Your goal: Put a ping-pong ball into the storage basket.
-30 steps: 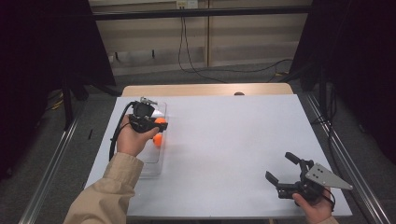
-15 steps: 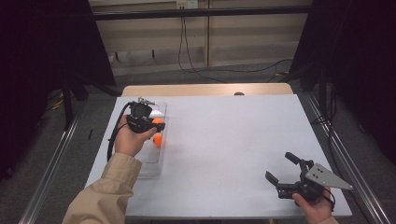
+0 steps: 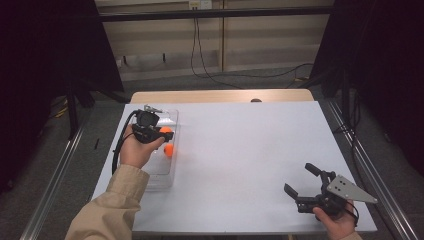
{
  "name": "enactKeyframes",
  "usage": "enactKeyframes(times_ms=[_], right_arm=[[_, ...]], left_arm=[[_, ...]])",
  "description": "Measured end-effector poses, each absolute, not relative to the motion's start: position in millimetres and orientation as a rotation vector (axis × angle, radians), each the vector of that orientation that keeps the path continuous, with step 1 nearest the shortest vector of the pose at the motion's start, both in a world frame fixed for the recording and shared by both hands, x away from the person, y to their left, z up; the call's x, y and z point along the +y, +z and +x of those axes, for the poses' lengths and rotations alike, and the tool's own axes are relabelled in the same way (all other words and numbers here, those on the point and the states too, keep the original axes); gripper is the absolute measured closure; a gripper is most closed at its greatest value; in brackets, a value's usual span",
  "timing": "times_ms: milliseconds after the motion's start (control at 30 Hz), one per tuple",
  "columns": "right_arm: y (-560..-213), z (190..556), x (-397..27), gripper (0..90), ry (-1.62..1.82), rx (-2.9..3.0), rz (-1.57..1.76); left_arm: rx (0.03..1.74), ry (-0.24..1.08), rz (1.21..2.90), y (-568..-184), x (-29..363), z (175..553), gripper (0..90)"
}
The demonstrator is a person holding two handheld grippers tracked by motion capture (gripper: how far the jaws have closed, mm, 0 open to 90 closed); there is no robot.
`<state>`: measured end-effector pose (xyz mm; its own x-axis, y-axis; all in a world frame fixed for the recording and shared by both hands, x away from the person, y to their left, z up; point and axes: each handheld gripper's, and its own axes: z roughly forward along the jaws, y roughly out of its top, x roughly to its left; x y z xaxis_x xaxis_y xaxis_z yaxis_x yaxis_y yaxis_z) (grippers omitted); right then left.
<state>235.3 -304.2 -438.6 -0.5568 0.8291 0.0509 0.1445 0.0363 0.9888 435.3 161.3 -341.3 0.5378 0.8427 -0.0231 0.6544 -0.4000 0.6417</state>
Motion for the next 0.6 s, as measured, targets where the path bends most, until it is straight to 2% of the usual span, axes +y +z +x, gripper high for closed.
enactKeyframes(times_ms=[600], right_arm=[[-438.6, 235.3, -304.2, 1.3, 1.567, 1.754, 0.988]], left_arm=[[1.230, 0.425, 2.165, -343.6, 170.5, 435.4, 51.2]])
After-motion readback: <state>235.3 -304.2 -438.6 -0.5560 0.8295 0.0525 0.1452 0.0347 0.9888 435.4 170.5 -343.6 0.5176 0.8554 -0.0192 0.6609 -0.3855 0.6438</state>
